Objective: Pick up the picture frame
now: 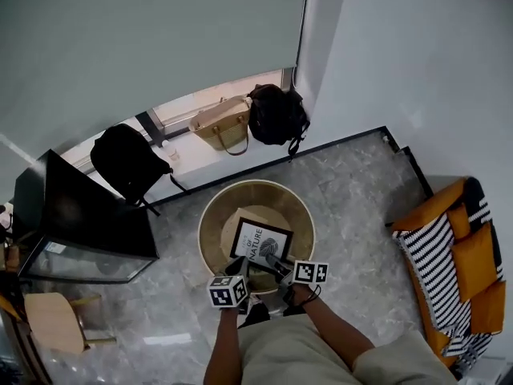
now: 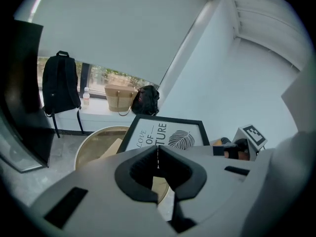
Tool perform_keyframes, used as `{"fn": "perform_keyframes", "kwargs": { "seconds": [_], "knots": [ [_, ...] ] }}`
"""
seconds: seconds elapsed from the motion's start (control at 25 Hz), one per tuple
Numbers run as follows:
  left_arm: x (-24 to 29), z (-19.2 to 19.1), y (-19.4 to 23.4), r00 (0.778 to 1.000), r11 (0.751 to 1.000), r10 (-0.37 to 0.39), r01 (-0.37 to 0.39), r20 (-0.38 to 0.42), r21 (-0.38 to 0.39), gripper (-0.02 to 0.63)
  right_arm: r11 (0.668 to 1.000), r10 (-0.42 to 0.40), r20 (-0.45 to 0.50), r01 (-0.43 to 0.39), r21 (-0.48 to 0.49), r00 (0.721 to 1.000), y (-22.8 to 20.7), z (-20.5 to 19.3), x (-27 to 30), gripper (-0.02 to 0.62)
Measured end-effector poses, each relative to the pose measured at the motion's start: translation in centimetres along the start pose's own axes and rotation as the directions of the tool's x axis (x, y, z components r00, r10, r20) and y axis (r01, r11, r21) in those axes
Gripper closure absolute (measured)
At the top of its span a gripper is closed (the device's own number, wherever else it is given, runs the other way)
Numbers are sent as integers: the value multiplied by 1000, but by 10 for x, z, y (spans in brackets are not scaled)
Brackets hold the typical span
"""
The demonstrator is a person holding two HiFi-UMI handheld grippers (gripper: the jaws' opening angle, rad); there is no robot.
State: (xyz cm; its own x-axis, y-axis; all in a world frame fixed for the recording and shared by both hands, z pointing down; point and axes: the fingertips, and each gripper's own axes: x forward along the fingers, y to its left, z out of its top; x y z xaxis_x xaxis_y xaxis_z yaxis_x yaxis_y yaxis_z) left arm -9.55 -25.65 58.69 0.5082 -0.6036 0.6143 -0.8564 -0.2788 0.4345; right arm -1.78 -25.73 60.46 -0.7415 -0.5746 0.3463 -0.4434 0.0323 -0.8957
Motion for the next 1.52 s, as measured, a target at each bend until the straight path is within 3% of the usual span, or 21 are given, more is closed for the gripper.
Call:
{"fn": "perform_keyframes", "kwargs": {
  "seconds": [0.28,0.68,1.12,1.52],
  "knots": [
    [-12,-11,-36,999,999,39,-40,35,28,586,981,-25,1,25,-191,1000,13,3,-39,557],
    [-4,-33,-83,994,995,72,-77,84,66,586,888,-41,-64,7,-460,997,12,9,-68,557],
    [-3,-37,-99,990,993,85,-93,111,69,586,837,-48,-130,-31,-547,990,10,-1,-84,557],
    [11,-44,-116,992,994,77,-85,98,74,586,846,-84,-124,5,-534,989,-11,10,-102,557]
  ]
}}
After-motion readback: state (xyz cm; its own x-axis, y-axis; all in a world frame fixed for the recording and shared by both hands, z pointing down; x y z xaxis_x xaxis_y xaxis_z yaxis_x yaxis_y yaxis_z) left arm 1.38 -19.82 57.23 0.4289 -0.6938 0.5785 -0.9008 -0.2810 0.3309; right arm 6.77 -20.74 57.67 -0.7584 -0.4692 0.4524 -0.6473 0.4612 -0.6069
